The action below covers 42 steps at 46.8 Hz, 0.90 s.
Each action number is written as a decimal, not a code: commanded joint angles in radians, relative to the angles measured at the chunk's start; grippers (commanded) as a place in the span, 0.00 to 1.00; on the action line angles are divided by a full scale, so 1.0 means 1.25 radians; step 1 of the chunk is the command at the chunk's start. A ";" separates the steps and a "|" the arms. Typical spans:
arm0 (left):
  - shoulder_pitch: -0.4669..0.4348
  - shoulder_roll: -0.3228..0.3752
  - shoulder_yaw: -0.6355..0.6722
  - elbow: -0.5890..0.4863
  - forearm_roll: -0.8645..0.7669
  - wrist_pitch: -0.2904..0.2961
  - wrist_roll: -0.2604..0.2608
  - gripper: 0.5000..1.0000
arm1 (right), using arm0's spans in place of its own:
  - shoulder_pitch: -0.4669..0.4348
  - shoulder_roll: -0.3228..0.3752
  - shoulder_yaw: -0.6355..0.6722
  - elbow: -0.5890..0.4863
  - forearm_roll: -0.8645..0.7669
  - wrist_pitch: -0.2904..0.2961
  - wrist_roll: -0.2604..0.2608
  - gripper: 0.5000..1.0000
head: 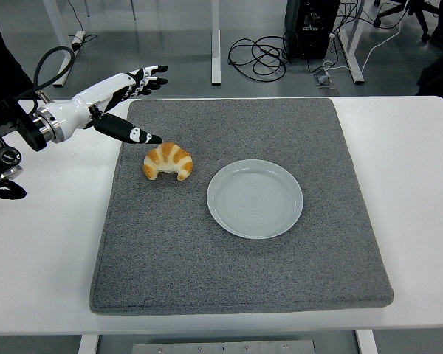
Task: Place the bread on the plate
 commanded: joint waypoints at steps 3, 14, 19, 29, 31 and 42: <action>0.001 -0.001 0.030 0.002 0.098 0.002 0.002 0.95 | 0.000 0.000 0.000 0.000 0.000 0.000 0.000 1.00; 0.013 -0.012 0.057 0.007 0.242 0.047 0.002 0.95 | 0.000 0.000 0.000 0.000 0.000 0.000 0.000 1.00; 0.009 -0.029 0.102 0.013 0.281 0.086 0.002 0.94 | 0.000 0.000 0.000 0.000 0.000 0.000 0.000 1.00; 0.012 -0.076 0.151 0.094 0.340 0.167 -0.004 0.94 | 0.000 0.000 0.000 0.000 0.000 0.000 0.000 1.00; 0.014 -0.093 0.158 0.113 0.347 0.195 -0.005 0.94 | 0.000 0.000 0.000 0.000 0.000 0.000 0.000 1.00; 0.022 -0.142 0.187 0.166 0.346 0.261 -0.011 0.94 | 0.000 0.000 0.000 0.000 0.000 0.000 0.000 1.00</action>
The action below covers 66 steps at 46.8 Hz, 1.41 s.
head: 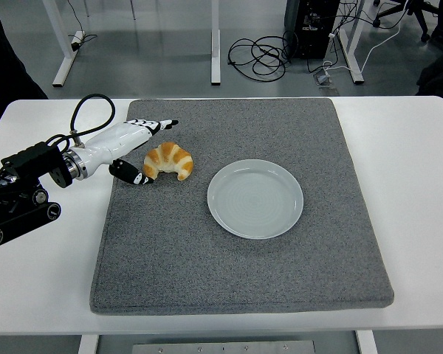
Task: Place the bread on the plate
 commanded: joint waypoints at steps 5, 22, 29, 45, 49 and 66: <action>0.002 -0.034 0.003 0.047 -0.002 0.005 -0.004 0.94 | 0.000 0.000 0.000 0.000 0.000 0.000 0.000 1.00; 0.002 -0.093 0.001 0.119 -0.016 0.031 -0.032 0.94 | 0.000 0.000 0.000 0.000 0.000 0.000 0.000 1.00; 0.004 -0.118 0.001 0.159 -0.018 0.031 -0.032 0.94 | 0.000 0.000 0.000 0.000 0.000 0.000 0.000 1.00; 0.016 -0.143 0.003 0.188 -0.048 0.032 -0.032 0.94 | 0.000 0.000 0.000 0.000 0.000 0.000 0.000 1.00; 0.016 -0.148 0.003 0.190 -0.046 0.032 -0.032 0.94 | 0.000 0.000 0.000 0.000 0.000 0.000 0.000 1.00; 0.022 -0.167 0.025 0.238 -0.049 0.031 -0.032 0.89 | 0.000 0.000 0.000 0.000 0.000 0.000 0.000 1.00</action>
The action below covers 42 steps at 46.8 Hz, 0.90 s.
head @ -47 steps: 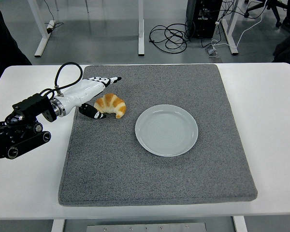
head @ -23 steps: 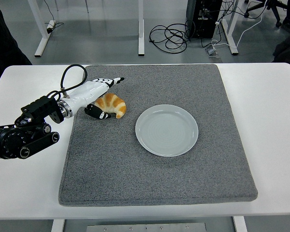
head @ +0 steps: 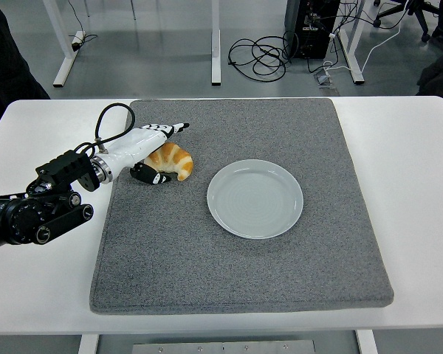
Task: Place the bread on the plate
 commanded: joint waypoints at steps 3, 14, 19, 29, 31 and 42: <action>0.004 -0.009 0.004 0.015 -0.001 0.000 0.002 0.85 | 0.000 0.000 0.000 0.000 0.000 0.000 0.000 1.00; 0.009 -0.015 0.004 0.020 -0.013 -0.002 0.000 0.03 | 0.000 0.000 0.000 0.000 0.000 0.000 0.000 1.00; 0.008 -0.015 0.004 0.018 -0.027 -0.002 -0.001 0.00 | 0.000 0.000 0.000 0.000 0.000 0.000 0.000 1.00; -0.017 -0.014 0.003 0.018 -0.031 -0.004 -0.045 0.00 | 0.000 0.000 0.000 0.000 0.000 0.000 0.000 1.00; -0.028 -0.012 0.004 0.018 -0.031 -0.006 -0.052 0.00 | 0.000 0.000 0.000 0.000 0.000 0.000 0.000 1.00; -0.080 -0.002 0.003 0.017 -0.034 -0.009 -0.055 0.00 | 0.000 0.000 0.000 0.000 0.000 0.000 0.000 1.00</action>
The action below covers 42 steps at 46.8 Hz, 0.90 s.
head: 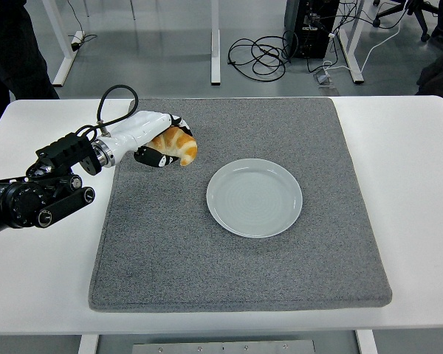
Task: Place the bread on the plate
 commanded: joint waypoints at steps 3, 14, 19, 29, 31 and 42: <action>-0.030 0.003 0.002 0.000 -0.003 0.000 -0.001 0.00 | 0.000 0.000 0.000 0.000 0.000 0.000 0.000 1.00; -0.143 0.030 0.002 0.000 -0.012 -0.018 -0.001 0.00 | 0.000 0.000 0.000 0.000 0.000 0.000 0.000 1.00; -0.224 0.047 0.002 0.000 -0.027 -0.045 -0.001 0.00 | 0.000 0.000 0.000 0.000 0.000 0.000 0.000 1.00; -0.270 0.048 0.002 0.000 -0.030 -0.067 0.000 0.00 | 0.000 0.000 0.000 0.000 0.000 0.000 0.000 1.00; -0.267 0.048 0.002 0.000 -0.030 -0.067 0.000 0.00 | 0.000 0.000 0.000 0.000 0.000 0.000 0.000 1.00; -0.261 0.045 0.004 0.000 -0.031 -0.069 0.000 0.00 | 0.000 0.000 0.000 0.000 0.000 0.000 0.000 1.00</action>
